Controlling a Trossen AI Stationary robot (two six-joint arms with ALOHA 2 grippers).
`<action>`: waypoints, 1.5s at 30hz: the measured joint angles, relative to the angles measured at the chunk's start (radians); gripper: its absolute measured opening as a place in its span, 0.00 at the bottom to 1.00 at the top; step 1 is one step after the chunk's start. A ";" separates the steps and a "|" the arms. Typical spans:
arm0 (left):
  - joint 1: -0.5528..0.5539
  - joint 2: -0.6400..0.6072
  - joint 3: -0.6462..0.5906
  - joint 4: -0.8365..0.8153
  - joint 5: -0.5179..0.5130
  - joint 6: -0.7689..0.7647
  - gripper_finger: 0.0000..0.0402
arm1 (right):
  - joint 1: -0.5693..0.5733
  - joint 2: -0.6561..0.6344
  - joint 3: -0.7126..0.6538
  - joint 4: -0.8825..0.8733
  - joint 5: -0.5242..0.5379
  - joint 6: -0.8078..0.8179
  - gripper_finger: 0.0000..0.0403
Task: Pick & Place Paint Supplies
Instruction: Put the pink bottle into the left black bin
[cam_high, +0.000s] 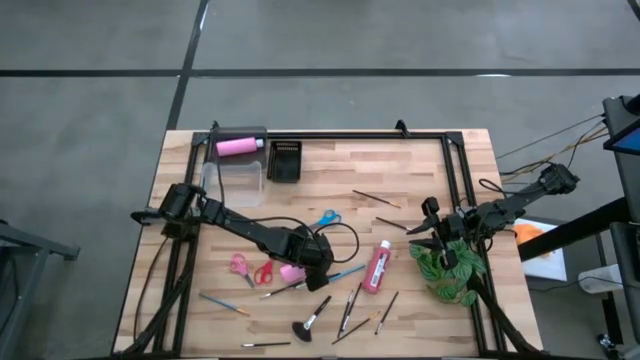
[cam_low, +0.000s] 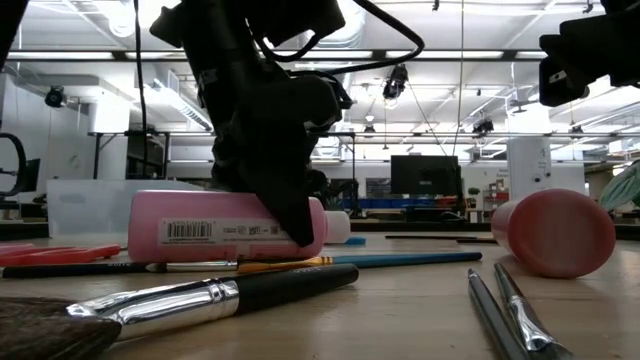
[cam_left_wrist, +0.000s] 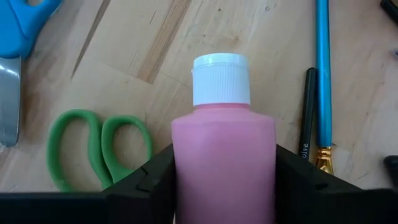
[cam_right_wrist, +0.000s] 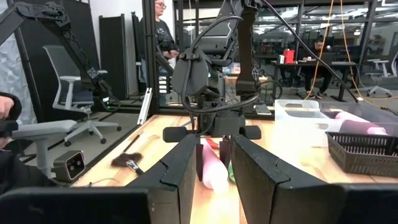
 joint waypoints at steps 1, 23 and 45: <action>0.000 0.000 0.000 0.000 0.000 0.000 0.47 | 0.000 0.000 0.000 0.000 0.000 0.000 0.24; 0.008 -0.219 0.001 -0.172 -0.155 0.046 0.48 | 0.000 0.000 0.000 -0.006 0.000 0.000 0.24; 0.275 -0.445 0.000 -0.624 -0.372 0.445 0.48 | 0.000 0.000 0.000 -0.007 0.000 0.000 0.24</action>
